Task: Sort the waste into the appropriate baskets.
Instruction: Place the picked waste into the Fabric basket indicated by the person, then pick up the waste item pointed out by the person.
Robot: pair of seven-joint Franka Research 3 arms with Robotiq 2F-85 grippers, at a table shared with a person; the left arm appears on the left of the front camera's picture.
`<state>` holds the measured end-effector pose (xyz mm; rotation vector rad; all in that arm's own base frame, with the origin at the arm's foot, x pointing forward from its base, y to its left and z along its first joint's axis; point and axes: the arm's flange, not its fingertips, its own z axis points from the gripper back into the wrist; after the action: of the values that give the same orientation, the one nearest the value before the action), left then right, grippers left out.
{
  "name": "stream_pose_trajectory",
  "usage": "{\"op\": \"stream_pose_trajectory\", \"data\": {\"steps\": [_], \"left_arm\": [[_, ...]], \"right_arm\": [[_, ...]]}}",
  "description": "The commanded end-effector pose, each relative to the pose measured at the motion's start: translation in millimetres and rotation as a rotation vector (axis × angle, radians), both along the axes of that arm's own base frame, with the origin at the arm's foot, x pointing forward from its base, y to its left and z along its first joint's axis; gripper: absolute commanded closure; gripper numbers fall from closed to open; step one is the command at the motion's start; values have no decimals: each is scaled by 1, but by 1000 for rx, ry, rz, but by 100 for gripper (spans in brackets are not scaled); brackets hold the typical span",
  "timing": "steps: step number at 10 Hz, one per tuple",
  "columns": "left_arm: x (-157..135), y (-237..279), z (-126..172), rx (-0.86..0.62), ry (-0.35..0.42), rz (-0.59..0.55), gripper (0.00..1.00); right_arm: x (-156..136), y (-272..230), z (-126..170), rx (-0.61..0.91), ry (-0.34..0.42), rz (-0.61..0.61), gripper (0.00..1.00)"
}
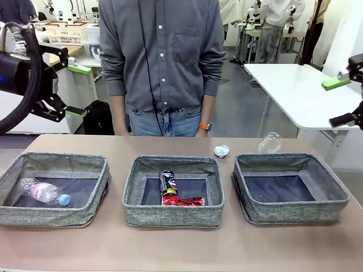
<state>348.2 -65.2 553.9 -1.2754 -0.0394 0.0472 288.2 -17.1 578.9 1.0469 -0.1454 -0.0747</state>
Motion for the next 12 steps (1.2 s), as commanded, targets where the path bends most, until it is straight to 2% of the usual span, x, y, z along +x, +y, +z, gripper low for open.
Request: {"op": "stream_pose_trajectory", "data": {"steps": [1,12], "left_arm": [[-4,-5,9,-16,-36,-11,0],[-4,-5,9,-16,-36,-11,0]], "right_arm": [[-2,-1,0,2,4,5,0],[-2,-1,0,2,4,5,0]]}}
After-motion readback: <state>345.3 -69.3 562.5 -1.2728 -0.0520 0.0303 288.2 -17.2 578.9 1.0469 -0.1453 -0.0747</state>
